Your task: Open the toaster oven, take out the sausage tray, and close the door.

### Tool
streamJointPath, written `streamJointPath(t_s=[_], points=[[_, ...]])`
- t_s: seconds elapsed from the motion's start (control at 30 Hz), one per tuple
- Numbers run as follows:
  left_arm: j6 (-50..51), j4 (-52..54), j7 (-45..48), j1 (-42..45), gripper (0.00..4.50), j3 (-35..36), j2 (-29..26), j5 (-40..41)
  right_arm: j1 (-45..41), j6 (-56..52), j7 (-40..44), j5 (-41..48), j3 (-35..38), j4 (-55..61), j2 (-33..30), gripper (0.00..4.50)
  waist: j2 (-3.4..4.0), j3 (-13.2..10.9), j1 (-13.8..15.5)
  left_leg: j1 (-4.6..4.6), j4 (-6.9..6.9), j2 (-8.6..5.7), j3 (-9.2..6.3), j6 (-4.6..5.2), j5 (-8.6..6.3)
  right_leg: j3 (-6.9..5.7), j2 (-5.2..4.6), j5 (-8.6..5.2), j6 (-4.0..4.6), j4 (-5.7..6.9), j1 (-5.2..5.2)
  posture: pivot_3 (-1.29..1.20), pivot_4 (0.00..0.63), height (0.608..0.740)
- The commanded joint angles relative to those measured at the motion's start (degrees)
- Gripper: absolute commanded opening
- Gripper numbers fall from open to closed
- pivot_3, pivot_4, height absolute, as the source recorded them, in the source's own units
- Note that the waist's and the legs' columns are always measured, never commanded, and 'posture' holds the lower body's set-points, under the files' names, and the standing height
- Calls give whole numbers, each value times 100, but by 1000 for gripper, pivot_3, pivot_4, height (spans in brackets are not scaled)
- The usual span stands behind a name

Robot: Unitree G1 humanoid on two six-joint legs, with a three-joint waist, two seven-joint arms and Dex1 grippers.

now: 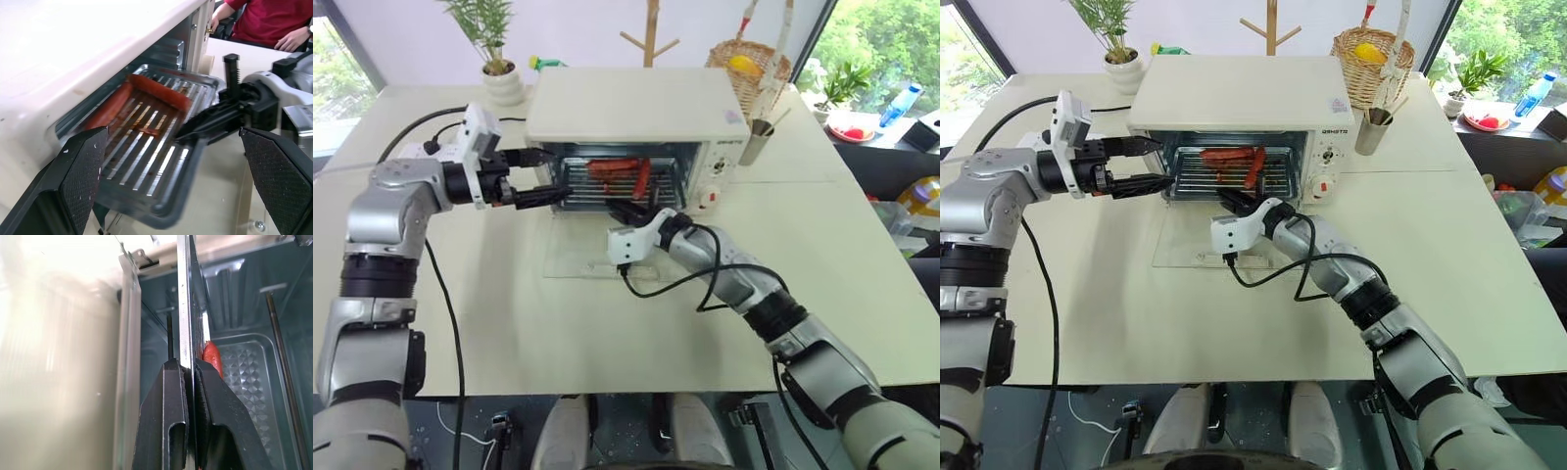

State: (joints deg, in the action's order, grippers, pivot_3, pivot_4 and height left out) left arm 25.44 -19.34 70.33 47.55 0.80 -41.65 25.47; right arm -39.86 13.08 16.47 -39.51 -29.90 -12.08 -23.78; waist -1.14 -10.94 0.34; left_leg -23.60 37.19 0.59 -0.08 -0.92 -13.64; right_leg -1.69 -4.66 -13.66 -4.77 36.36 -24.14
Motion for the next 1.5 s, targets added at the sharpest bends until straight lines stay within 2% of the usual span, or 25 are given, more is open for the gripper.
streamJointPath(t_s=[0.03, 0.3, 0.53, 0.67, 0.83, 1.03, 1.2, 1.5], points=[[-137, -182, -51, 236, 4500, 133, -76, -139, 323, 62, 123, 134, 374, 811, -240, 28, 0, 0, 41, 0, 0, 0, 0, 0, 0, -1, 0, 0, 0, 0, 0, 0, 150, 740], [-199, -217, 58, 229, 4500, 74, 19, -207, 1100, 29, 475, 260, 622, 1804, -462, 28, 0, 0, 35, -2, 6, -4, -9, 0, 0, -1, 0, 0, 0, -1, 6, 0, 150, 740], [82, -21, 175, 106, 4500, 112, -25, -96, 1615, 512, 557, 436, 853, 2395, -894, 28, -1, 0, 25, -1, 7, -3, -8, 0, 0, 0, 2, -1, -1, -1, 6, 0, 150, 740], [938, 411, 336, -164, 4500, 366, -329, 357, 1728, 782, 567, 465, 930, 2430, -1041, 28, -2, -1, -22, -1, 6, -1, -7, 1, 0, 0, 3, -1, -1, -1, 4, 0, 150, 740], [2938, 1146, 233, -988, 4500, 1180, -979, 1496, 1830, 1384, 547, 625, 1037, 2461, -1305, 28, -3, -1, -118, -1, 3, 6, -10, 1, 0, 0, 5, -2, -1, -1, 2, 0, 150, 740], [4504, 2255, -270, -2115, 4500, 1942, -1164, 2590, 1901, 1749, 573, 754, 1092, 2349, -1356, 28, -4, -1, -103, 4, 4, 18, -12, 1, 0, 2, 5, -3, -1, 0, 6, 0, 150, 740], [5216, 2893, -1382, -2701, 4500, 2321, -435, 3194, 1741, 1838, 587, 741, 999, 2266, -1154, 28, -3, -1, -103, 12, 4, 21, -21, 1, 0, 9, 2, -3, 0, 0, 11, 0, 150, 740], [6091, 2595, -3254, -2268, 4500, 2733, 1136, 3979, 1687, 1856, 780, 754, 937, 2259, -951, 28, -10, 0, -91, 17, 6, 15, -26, 0, 0, 9, 5, -2, 0, 5, 15, 0, 150, 740]])
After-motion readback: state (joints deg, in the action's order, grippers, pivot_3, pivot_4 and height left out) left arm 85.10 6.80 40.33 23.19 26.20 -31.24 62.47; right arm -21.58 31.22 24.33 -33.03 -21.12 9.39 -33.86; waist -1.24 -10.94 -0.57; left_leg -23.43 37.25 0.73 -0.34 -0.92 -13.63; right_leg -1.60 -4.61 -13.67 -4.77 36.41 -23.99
